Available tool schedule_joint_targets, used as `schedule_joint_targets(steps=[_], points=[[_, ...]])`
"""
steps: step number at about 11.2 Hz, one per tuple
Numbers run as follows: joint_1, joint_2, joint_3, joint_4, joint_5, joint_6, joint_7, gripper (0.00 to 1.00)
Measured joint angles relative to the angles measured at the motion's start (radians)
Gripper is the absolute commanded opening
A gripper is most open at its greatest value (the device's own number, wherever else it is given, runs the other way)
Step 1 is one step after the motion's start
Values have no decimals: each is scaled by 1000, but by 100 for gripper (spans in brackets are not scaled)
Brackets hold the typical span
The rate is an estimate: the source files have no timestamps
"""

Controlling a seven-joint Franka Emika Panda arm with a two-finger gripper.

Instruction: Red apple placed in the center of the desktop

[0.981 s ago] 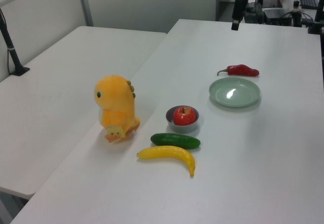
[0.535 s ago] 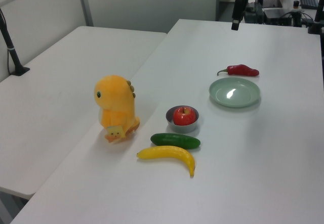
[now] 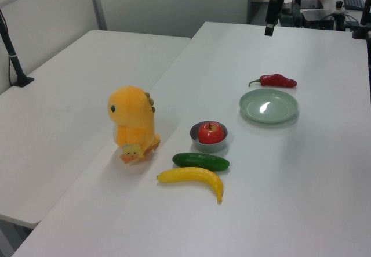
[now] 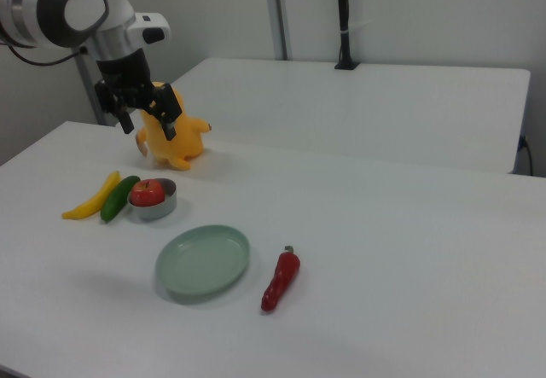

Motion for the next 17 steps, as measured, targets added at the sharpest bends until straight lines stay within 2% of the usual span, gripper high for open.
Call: schedule_joint_targets(steps=[5, 8, 12, 17], points=[[25, 83, 1, 5, 5, 15, -3, 100], [79, 140, 3, 15, 44, 153, -1, 100], [158, 261, 4, 21, 53, 355, 78, 100], [183, 375, 48, 24, 53, 527, 89, 100]])
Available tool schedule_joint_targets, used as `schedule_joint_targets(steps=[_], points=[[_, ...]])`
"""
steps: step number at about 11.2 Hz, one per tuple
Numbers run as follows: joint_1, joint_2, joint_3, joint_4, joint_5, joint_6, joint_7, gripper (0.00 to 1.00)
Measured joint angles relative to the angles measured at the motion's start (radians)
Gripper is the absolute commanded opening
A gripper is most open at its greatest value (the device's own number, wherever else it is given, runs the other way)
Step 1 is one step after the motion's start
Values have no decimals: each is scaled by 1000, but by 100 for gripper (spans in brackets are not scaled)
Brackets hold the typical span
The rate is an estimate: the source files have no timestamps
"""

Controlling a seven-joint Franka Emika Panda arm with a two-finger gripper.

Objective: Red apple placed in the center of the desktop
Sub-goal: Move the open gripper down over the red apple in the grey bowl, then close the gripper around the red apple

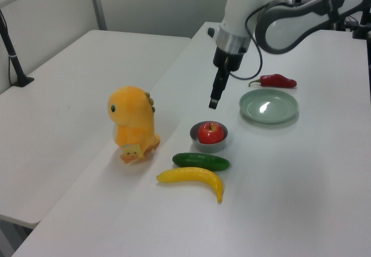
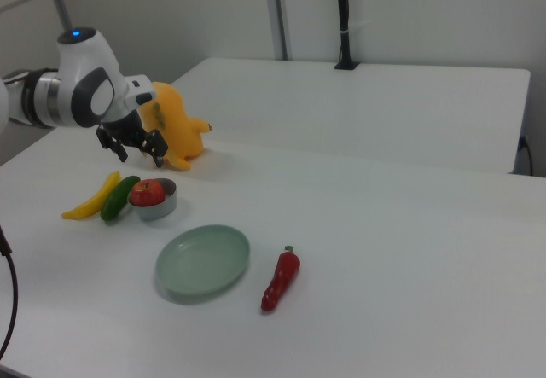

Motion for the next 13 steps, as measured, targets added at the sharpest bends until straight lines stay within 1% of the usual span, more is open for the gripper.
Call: schedule_joint_targets(steps=[3, 5, 7, 13], points=[[14, 65, 3, 3, -16, 83, 5, 100], [13, 95, 23, 4, -51, 107, 7, 100], [14, 120, 39, 5, -66, 129, 12, 100], [9, 130, 39, 5, -112, 136, 13, 100]])
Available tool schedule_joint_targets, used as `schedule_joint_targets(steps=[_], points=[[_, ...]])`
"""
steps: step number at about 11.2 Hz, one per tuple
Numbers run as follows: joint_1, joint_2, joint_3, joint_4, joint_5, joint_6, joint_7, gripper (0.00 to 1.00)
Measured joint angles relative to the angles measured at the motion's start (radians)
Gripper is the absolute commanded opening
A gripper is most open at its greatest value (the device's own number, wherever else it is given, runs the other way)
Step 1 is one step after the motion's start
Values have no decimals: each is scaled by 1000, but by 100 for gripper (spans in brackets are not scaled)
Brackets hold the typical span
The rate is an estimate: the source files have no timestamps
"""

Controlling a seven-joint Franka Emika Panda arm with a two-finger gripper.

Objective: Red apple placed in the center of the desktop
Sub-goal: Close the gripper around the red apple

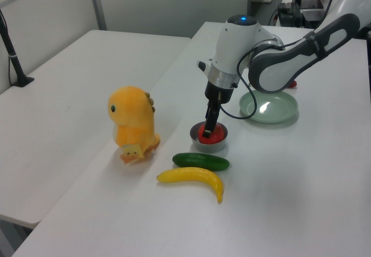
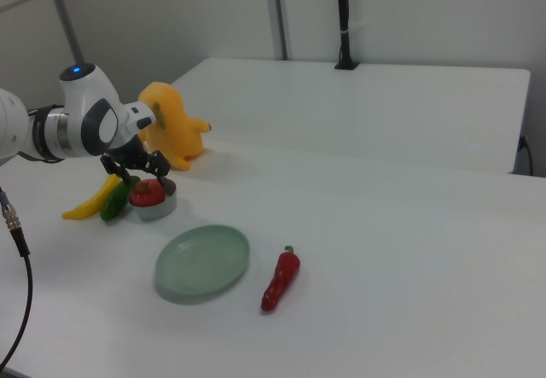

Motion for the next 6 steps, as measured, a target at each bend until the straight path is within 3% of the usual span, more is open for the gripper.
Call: schedule_joint_targets(steps=[3, 4, 6], points=[[-2, 6, 0, 0, -23, 0, 0, 100], [-2, 9, 0, -1, -24, 0, 0, 94], [-2, 18, 0, -1, -24, 0, 0, 62]])
